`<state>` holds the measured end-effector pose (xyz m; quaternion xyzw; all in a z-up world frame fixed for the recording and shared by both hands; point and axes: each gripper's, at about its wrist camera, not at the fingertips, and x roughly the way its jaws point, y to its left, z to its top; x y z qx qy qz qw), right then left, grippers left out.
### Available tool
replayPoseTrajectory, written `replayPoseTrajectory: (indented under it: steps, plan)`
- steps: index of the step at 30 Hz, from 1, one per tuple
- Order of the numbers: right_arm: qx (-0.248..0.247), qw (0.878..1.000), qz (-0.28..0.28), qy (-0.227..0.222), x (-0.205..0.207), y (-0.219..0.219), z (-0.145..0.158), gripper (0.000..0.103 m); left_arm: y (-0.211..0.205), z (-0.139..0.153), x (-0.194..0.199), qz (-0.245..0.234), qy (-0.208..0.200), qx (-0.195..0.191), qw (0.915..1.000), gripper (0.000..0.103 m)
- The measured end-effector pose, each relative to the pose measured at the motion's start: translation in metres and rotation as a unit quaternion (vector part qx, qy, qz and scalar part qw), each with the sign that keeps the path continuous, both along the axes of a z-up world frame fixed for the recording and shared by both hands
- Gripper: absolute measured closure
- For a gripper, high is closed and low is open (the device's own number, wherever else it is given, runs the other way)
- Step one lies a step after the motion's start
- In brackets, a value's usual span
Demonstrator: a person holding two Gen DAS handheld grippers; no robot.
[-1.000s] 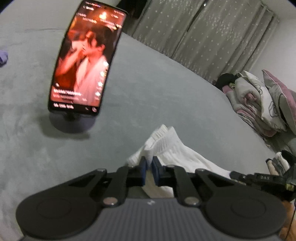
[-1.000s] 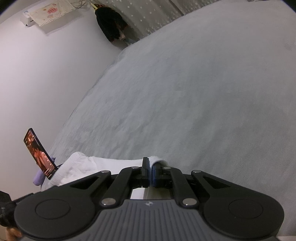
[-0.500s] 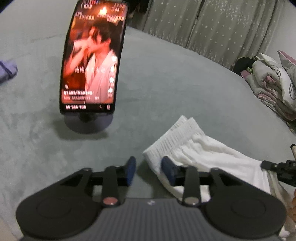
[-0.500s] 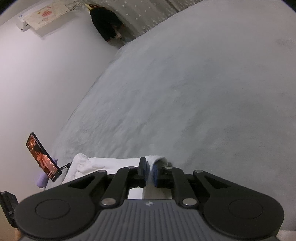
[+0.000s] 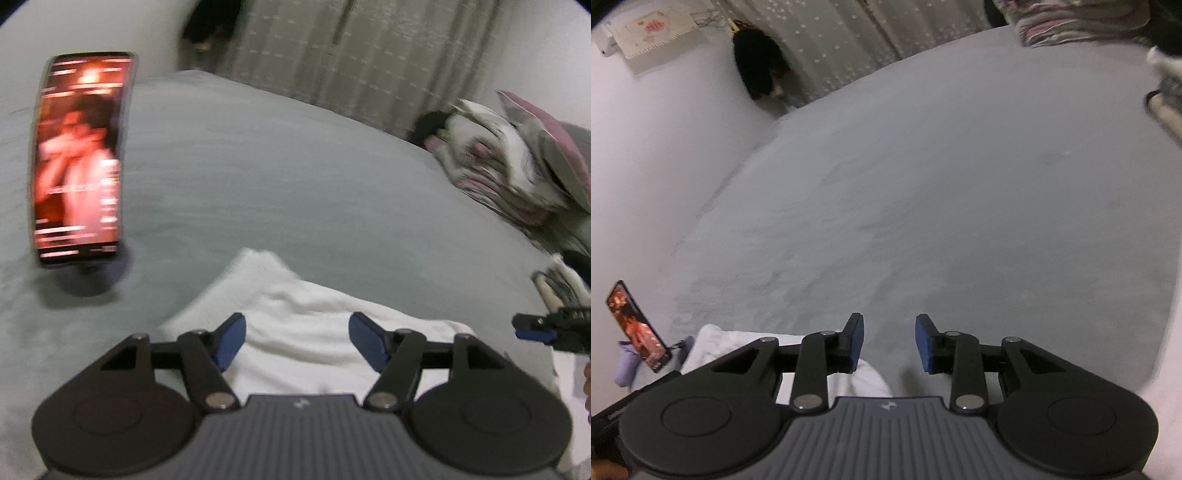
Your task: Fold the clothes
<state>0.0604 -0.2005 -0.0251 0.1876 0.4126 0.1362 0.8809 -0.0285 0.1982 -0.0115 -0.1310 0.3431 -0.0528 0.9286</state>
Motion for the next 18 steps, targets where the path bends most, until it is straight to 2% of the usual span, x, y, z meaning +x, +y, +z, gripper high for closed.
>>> replayPoseTrajectory:
  steps: [6,11,15,18]
  plan:
    - [-0.016,0.999,-0.038,0.020,-0.014,-0.028,0.004,0.071,-0.041,-0.005,0.011,-0.075,0.011,-0.018,0.9970,0.036]
    - [-0.031,0.999,-0.020,0.016,-0.025,-0.038,-0.004,0.071,-0.070,-0.014,0.020,-0.128,0.009,-0.033,0.9911,0.041]
    - [-0.046,0.998,0.016,0.025,-0.027,-0.039,-0.016,0.072,-0.087,-0.022,0.038,-0.150,-0.004,-0.007,0.9886,0.043]
    - [-0.062,0.997,0.039,0.016,-0.029,-0.040,-0.014,0.072,-0.100,-0.028,0.051,-0.167,-0.015,0.013,0.9858,0.043]
